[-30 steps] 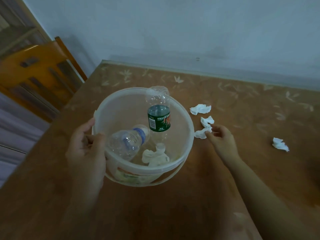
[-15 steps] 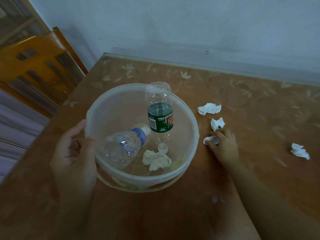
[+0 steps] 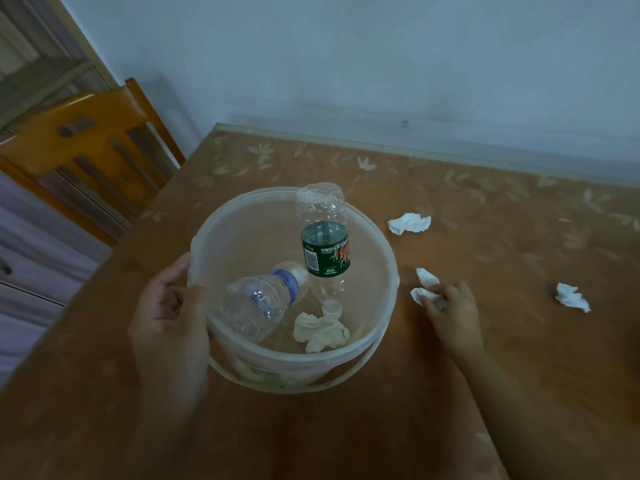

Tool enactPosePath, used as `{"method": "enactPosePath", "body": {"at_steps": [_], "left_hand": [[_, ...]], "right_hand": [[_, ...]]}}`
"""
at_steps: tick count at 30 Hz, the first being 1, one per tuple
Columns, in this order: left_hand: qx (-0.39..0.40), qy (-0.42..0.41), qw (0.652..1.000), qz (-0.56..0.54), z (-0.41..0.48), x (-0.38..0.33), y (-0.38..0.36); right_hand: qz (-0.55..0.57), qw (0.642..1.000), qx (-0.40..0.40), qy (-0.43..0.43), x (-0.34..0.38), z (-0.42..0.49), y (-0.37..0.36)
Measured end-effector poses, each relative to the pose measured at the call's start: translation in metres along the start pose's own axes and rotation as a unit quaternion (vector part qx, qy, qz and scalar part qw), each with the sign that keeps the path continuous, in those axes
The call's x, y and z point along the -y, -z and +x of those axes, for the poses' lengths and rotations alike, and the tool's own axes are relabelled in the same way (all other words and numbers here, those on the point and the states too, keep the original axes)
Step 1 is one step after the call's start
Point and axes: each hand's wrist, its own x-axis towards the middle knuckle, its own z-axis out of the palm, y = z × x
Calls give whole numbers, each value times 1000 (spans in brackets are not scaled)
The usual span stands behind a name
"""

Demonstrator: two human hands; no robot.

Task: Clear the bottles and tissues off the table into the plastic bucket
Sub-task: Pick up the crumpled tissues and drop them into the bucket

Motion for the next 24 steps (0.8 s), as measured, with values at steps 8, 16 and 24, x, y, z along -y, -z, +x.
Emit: {"method": "enactPosePath", "body": {"at_steps": [8,16,24], "left_hand": [[1,32,998,-56,-32,-17,11],[40,39,997,-55,-58,-25,26],[66,26,996,-56,-75,-37,33]], "right_hand": [[67,992,-74,74,51,-47,52],[131,972,-94,169,112,-96,100],[116,963,30,241,147,-131,110]]}}
